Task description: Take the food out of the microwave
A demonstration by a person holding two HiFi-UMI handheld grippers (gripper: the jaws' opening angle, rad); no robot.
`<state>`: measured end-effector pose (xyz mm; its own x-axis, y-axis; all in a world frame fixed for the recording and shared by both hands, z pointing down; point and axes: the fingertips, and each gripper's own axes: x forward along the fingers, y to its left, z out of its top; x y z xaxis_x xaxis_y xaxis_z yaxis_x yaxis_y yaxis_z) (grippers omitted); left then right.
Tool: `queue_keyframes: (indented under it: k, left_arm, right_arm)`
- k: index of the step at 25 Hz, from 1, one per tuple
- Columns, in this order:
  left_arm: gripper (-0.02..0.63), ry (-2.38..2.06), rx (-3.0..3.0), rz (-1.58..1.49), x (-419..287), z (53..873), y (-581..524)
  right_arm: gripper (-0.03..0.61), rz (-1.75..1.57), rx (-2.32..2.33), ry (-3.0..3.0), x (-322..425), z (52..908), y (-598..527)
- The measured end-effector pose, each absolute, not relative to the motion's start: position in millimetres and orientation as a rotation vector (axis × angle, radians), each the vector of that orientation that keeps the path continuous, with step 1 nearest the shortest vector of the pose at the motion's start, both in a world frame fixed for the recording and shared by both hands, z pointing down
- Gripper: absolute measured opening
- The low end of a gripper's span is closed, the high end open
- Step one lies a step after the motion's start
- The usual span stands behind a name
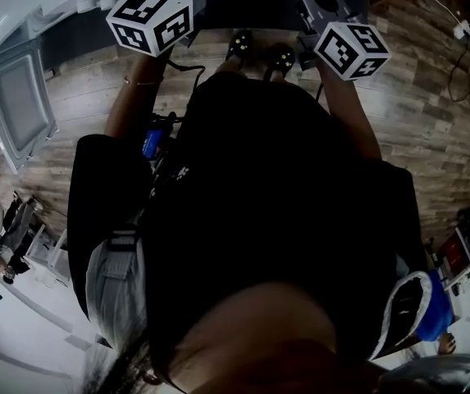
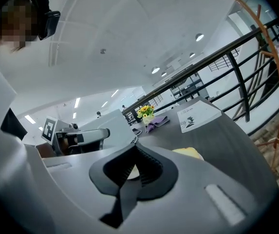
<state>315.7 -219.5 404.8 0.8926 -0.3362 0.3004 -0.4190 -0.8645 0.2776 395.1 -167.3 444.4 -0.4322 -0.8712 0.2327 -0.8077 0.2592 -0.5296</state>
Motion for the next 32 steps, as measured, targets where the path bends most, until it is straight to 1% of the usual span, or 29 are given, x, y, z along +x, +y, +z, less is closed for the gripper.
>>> queue_keyframes:
  k: [5, 13, 22, 32]
  left_arm:
    - [0.008, -0.520, 2.741, 0.360, 315, 398, -217]
    - [0.008, -0.600, 2.729, 0.293, 309, 391, -213]
    - [0.008, -0.603, 2.750, 0.283, 323, 390, -199]
    - [0.008, -0.545, 2.755, 0.255, 346, 386, -192]
  right_arm:
    - [0.000, -0.828, -1.605, 2.462, 391, 430, -171]
    - [0.000, -0.720, -1.597, 2.467, 394, 405, -172]
    - [0.000, -0.598, -1.588, 2.497, 402, 378, -170]
    - [0.000, -0.554, -1.596, 2.477, 417, 366, -159]
